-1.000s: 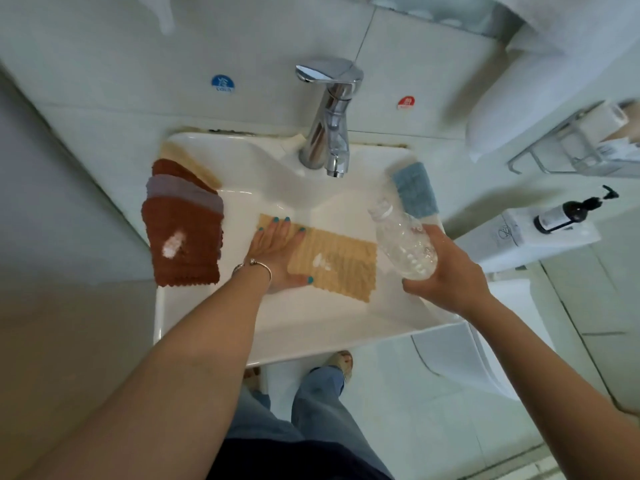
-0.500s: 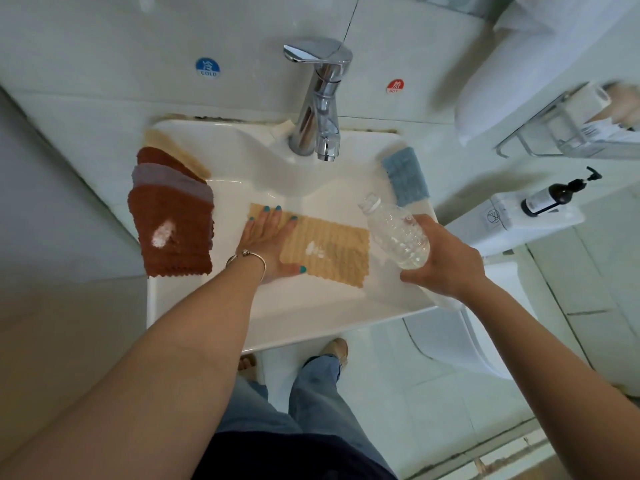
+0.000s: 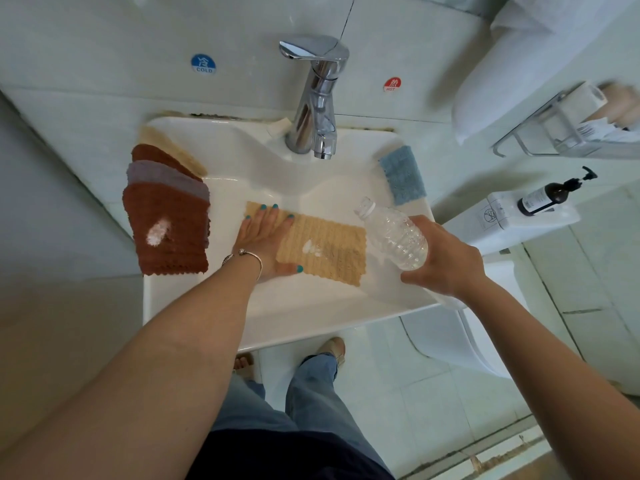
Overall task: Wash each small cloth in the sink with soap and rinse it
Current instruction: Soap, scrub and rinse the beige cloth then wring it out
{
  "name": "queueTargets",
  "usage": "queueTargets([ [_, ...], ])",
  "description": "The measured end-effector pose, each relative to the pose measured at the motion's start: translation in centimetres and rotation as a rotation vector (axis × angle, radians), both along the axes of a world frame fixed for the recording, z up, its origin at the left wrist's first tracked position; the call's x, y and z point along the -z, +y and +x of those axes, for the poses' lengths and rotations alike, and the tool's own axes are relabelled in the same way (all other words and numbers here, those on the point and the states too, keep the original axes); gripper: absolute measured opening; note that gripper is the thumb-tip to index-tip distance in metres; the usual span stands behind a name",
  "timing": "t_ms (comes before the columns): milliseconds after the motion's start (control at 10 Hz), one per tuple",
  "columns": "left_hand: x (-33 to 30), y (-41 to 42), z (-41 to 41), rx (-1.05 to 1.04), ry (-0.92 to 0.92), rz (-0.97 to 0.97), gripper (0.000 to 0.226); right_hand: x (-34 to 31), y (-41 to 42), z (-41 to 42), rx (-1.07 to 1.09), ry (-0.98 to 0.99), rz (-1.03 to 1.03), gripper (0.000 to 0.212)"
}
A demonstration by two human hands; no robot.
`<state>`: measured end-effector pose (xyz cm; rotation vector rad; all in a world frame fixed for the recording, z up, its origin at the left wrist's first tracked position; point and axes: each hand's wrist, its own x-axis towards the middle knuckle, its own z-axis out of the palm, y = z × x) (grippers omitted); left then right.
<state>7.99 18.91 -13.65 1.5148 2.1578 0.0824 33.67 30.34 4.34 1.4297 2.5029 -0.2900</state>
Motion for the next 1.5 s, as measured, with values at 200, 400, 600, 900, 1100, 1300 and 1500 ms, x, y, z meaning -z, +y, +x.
queueTargets([
  [200,0.1,-0.1,0.0,0.007,-0.003,0.004,0.111,0.2,0.0,0.1,-0.015,-0.016,-0.003,0.085],
  [400,0.0,-0.1,-0.1,0.013,0.000,-0.002,0.111,0.0,0.0,0.2,-0.040,-0.037,0.004,0.084],
  [600,0.0,-0.1,0.0,0.015,0.008,-0.008,0.111,-0.2,-0.1,0.4,-0.030,-0.043,0.009,0.083],
  [900,0.0,-0.1,0.0,0.012,0.011,-0.021,0.111,-0.4,-0.1,0.7,-0.012,-0.059,0.002,0.082],
  [1100,0.0,-0.1,0.0,0.018,0.008,-0.014,0.111,-0.4,-0.2,0.6,-0.010,-0.075,-0.004,0.082],
  [1300,0.0,-0.1,-0.1,0.015,0.003,-0.011,0.110,-0.4,-0.1,0.1,-0.016,-0.069,-0.004,0.081],
  [1500,-0.1,-0.1,0.0,0.015,0.004,-0.015,0.110,-0.3,-0.3,-1.2,-0.043,-0.022,-0.019,0.082],
])
